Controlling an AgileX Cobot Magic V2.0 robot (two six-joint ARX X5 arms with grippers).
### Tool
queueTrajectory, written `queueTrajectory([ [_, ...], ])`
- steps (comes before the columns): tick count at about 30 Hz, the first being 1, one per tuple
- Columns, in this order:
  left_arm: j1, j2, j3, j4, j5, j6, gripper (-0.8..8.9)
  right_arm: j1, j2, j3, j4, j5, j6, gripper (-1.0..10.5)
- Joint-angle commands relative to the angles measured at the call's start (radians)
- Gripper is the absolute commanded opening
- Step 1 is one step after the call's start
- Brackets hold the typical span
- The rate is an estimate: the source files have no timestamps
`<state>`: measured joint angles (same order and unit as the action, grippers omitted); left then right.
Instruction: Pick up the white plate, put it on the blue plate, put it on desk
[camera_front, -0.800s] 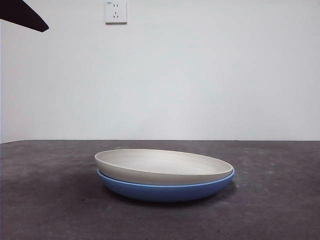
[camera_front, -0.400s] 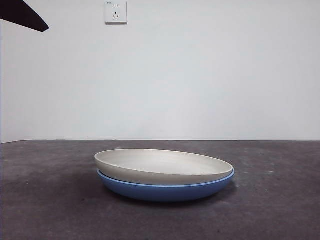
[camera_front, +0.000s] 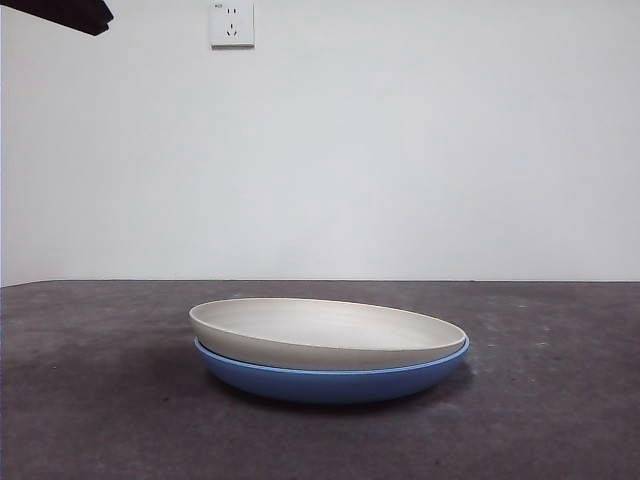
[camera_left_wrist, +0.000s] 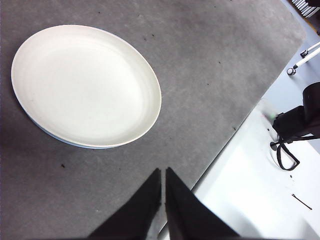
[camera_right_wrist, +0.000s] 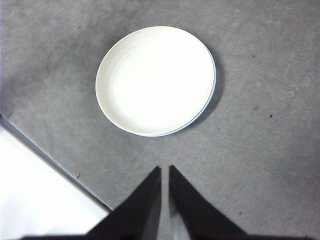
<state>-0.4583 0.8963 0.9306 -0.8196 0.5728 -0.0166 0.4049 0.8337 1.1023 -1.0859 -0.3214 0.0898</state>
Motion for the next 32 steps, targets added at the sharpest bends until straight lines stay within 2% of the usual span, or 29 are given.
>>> queueTrajectory([
  [1, -0.004, 0.005, 0.012, 0.006, 0.004, 0.005, 0.09, 0.006, 0.008, 0.01, 0.008, -0.004, -0.013, 0.1],
  [29, -0.003, -0.007, 0.012, 0.003, 0.003, 0.005, 0.09, 0.006, 0.007, 0.01, 0.009, -0.003, -0.013, 0.1],
  [32, 0.003, -0.03, 0.012, 0.032, 0.003, 0.034, 0.09, 0.006, 0.007, 0.01, 0.009, -0.003, -0.013, 0.1],
])
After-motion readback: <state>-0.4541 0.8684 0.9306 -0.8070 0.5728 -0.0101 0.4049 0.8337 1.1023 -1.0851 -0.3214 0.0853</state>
